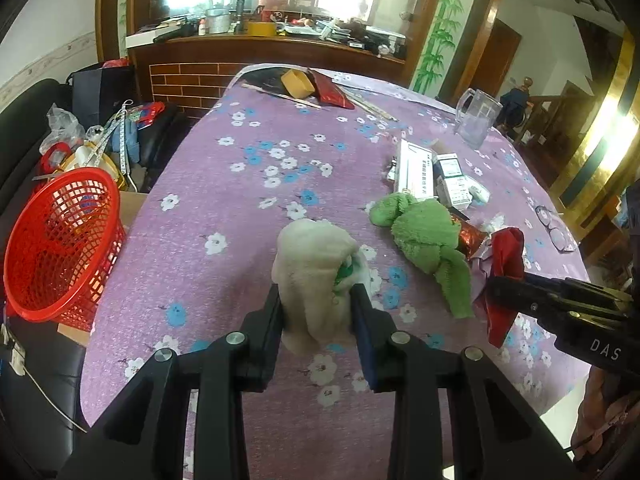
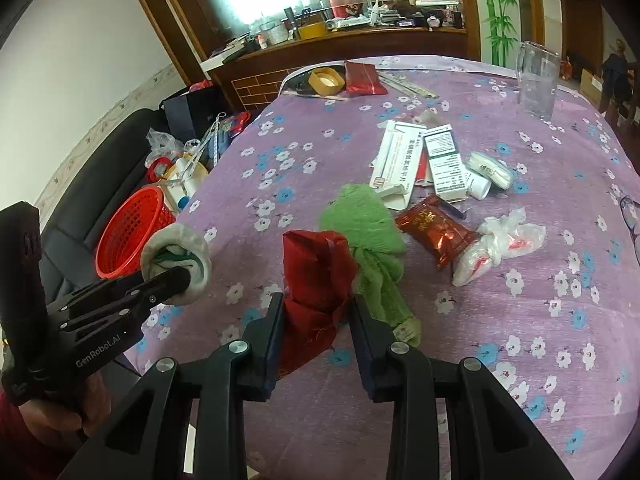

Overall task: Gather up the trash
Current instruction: 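Lift the grey cloth and red bag and carry both over the red basket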

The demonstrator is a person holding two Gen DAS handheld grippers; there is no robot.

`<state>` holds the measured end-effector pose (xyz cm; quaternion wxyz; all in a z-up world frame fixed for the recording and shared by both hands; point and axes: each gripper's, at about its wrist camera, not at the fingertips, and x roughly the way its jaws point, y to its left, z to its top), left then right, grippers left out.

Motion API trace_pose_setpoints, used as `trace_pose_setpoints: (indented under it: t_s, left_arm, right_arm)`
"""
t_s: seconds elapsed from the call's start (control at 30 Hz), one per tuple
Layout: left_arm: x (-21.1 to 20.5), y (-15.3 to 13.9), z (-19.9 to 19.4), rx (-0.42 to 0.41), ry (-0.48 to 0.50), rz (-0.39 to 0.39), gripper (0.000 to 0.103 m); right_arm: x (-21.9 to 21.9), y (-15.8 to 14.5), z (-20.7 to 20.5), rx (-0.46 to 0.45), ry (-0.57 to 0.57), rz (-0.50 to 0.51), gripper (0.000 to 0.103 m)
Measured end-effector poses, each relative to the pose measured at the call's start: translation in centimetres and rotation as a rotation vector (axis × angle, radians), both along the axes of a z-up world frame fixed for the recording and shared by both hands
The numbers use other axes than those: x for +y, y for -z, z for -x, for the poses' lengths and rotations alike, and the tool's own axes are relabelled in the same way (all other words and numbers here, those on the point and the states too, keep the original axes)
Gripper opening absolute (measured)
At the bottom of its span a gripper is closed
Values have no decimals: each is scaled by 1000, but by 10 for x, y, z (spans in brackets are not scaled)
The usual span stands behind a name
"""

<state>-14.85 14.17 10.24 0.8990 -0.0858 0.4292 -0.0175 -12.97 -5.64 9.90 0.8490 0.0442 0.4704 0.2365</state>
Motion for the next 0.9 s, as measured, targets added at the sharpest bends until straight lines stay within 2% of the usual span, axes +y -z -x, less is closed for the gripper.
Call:
trace_pose_setpoints:
  t_s: [0.53, 0.9]
  left_arm:
    - [16, -7, 11, -33, -63, -37, 32]
    - [28, -9, 17, -40, -86, -33, 32]
  right_arm:
    - [21, -3, -1, -3, -54, 12, 35]
    - [34, -4, 0, -2, -77, 19, 35]
